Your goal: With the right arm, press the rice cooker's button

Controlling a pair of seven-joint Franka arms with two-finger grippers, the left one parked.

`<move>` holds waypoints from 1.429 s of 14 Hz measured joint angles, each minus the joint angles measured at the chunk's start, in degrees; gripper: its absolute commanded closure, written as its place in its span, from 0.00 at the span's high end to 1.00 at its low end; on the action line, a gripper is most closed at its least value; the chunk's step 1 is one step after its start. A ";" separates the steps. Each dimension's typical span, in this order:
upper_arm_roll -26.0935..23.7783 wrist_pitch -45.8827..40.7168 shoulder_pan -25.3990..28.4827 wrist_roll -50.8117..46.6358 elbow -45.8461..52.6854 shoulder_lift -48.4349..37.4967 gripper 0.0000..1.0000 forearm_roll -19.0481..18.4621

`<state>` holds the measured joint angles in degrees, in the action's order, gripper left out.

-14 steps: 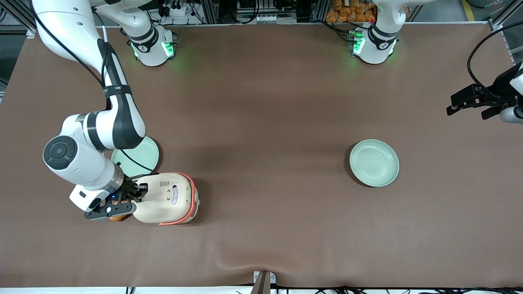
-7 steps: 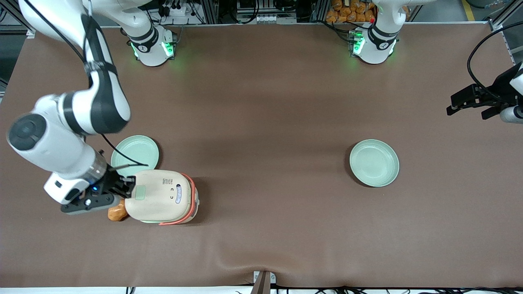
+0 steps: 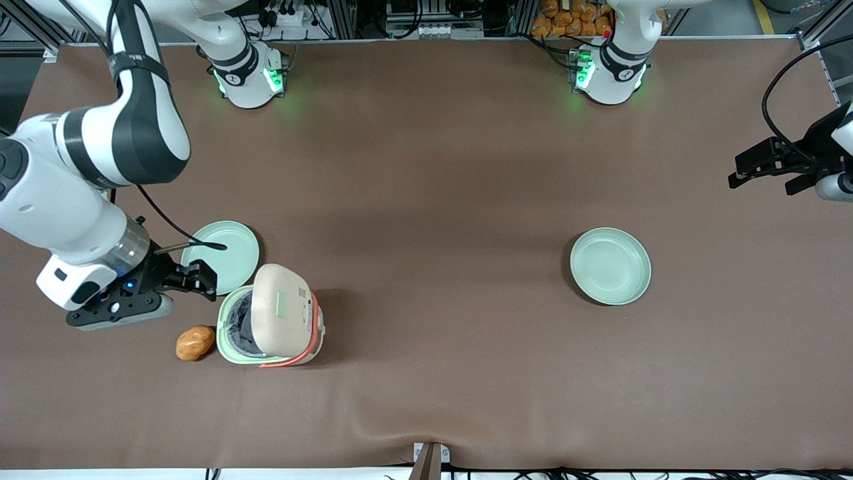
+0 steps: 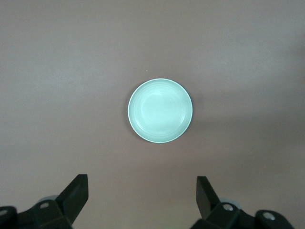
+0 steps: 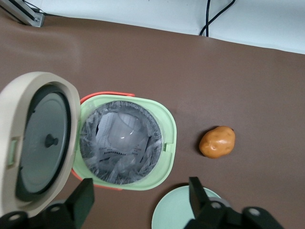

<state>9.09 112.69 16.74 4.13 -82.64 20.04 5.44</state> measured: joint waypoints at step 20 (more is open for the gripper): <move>4.97 -29.18 -6.44 6.69 -1.46 -15.32 1.00 -3.17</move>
<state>14.06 83.51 10.29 10.82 -84.10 4.72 2.27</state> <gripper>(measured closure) 0.000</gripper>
